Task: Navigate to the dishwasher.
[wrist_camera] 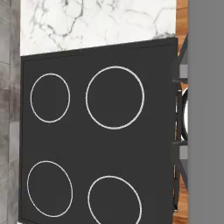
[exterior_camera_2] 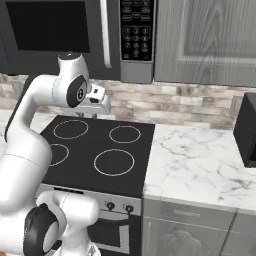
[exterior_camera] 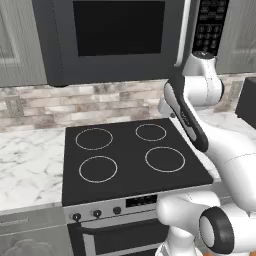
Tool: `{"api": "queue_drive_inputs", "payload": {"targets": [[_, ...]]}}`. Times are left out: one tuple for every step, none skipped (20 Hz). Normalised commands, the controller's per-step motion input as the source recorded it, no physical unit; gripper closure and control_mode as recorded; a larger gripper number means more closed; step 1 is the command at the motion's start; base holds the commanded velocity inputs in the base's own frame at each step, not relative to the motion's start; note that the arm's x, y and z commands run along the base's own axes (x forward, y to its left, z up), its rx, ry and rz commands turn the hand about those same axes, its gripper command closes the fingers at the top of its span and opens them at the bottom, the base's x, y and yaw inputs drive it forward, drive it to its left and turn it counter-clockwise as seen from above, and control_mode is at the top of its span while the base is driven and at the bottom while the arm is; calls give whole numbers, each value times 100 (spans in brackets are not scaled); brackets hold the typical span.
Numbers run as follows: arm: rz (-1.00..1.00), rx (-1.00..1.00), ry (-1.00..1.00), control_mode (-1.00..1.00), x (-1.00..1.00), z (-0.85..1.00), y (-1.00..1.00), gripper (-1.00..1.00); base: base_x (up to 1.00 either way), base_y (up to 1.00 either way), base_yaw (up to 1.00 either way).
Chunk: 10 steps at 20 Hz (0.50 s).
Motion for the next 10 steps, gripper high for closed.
{"api": "queue_drive_inputs", "payload": {"targets": [[0, 0, -3, -100, -4, 0, 0, -100, 0, 0, 0], [0, 0, 0, 100, 0, 0, 0, -100, -14, 1, 0], [0, 0, 0, 100, 0, 0, 0, -100, 0, 12, 1], [0, 0, 0, 100, 0, 0, 0, -100, 0, 19, 20], [0, 0, 0, 100, 0, 0, 0, -100, 1, 29, 32], [0, 0, 0, 100, 0, 0, 0, -100, 0, 29, 50], [0, 0, 0, 100, 0, 0, 0, -100, 0, 31, 68], [0, 0, 0, 100, 0, 0, 0, -100, 0, 34, 78], [0, 0, 0, 100, 0, 0, 0, -100, 0, 28, 87], [0, 0, 0, 100, 0, 0, 0, -100, 0, 27, 88]]}}
